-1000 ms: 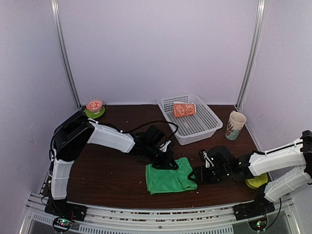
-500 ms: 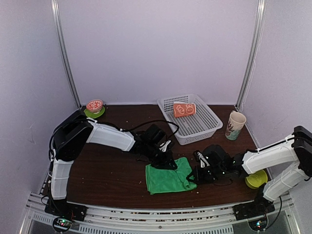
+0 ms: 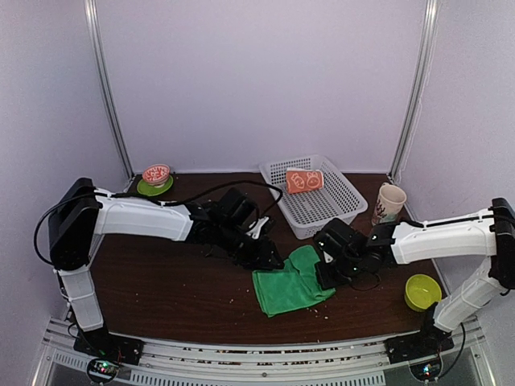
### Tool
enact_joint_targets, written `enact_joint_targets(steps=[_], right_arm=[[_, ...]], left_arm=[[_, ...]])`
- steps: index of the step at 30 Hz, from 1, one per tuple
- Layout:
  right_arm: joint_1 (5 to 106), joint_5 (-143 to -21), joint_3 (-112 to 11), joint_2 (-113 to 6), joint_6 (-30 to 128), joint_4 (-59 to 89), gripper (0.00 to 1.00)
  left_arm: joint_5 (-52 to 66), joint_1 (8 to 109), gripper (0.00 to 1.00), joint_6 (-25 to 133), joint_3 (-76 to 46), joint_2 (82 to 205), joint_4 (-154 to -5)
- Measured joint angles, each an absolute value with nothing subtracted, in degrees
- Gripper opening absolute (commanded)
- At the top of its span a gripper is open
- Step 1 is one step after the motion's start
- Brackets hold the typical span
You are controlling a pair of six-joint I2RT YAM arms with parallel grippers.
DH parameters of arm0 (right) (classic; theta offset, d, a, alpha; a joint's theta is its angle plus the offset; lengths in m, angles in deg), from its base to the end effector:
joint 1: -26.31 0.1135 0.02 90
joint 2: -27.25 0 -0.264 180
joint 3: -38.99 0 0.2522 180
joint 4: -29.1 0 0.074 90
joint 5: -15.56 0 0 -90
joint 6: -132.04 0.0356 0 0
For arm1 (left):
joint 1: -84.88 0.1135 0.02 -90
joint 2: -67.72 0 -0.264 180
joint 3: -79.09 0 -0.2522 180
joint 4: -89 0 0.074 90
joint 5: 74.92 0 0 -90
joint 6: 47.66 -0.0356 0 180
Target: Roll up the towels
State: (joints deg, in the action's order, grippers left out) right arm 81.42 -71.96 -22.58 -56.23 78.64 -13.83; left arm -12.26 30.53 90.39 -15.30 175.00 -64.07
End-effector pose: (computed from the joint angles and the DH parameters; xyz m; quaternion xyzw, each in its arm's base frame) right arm 0.1560 0.2211 0.1825 -0.1523 0.9638 0.1415 0.1668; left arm 0.2214 -0.3367 0.1932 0.1334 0.9030 -0.4062 0.0429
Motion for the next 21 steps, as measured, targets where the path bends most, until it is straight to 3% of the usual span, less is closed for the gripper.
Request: enact_joint_targets(steps=[14, 21], right_arm=[[90.6, -52.8, -38.1, -72.0, 77.2, -31.8, 0.0], [92.4, -50.6, -41.0, -73.9, 78.8, -34.0, 0.0]], left_arm=[[-9.0, 31.1, 0.35, 90.8, -23.5, 172.7, -66.0], [-11.7, 31.8, 0.31, 92.4, -23.6, 174.0, -76.5]])
